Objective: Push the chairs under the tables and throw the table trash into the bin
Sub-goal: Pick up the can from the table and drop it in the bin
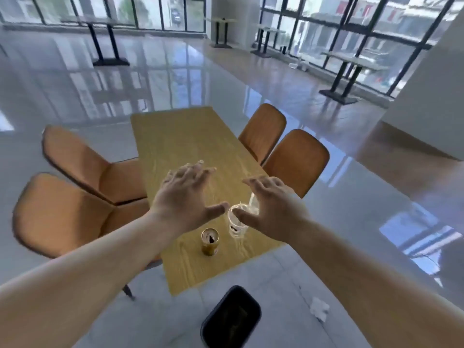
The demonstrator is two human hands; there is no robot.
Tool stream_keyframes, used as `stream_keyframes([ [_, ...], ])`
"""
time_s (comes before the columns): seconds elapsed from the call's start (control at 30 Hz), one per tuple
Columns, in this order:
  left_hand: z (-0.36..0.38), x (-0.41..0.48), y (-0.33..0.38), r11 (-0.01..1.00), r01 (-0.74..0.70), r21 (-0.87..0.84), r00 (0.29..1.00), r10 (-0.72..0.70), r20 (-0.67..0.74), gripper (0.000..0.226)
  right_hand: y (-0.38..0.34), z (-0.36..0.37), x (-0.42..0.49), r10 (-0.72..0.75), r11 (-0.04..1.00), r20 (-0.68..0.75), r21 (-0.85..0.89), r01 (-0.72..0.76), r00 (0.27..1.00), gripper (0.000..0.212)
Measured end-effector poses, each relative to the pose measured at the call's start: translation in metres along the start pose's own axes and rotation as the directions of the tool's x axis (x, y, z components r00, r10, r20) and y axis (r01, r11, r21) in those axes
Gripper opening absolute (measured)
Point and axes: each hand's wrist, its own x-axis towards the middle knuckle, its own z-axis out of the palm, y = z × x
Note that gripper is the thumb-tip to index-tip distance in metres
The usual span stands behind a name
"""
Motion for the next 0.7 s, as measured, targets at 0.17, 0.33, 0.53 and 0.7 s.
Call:
stream_keyframes([
  [0.17, 0.108, -0.046, -0.034, 0.969, 0.241, 0.064, 0.965, -0.246, 0.094, 0.115, 0.008, 0.121, 0.026, -0.188, 0.976, 0.119, 0.134, 0.172, 0.975, 0.087],
  [0.33, 0.207, -0.078, -0.042, 0.905, 0.416, 0.089, 0.899, -0.424, 0.11, 0.117, 0.013, 0.221, 0.04, -0.256, 0.945, 0.167, 0.252, 0.21, 0.952, 0.088],
  [0.53, 0.297, -0.089, -0.066, 0.888, 0.455, 0.07, 0.865, -0.46, 0.201, 0.111, 0.016, 0.294, 0.05, -0.191, 0.94, 0.132, 0.31, 0.142, 0.973, 0.097],
  [0.7, 0.347, -0.074, -0.074, 0.893, 0.441, 0.084, 0.88, -0.449, 0.152, 0.111, 0.022, 0.324, 0.05, -0.159, 0.933, -0.001, 0.327, 0.15, 0.987, 0.086],
])
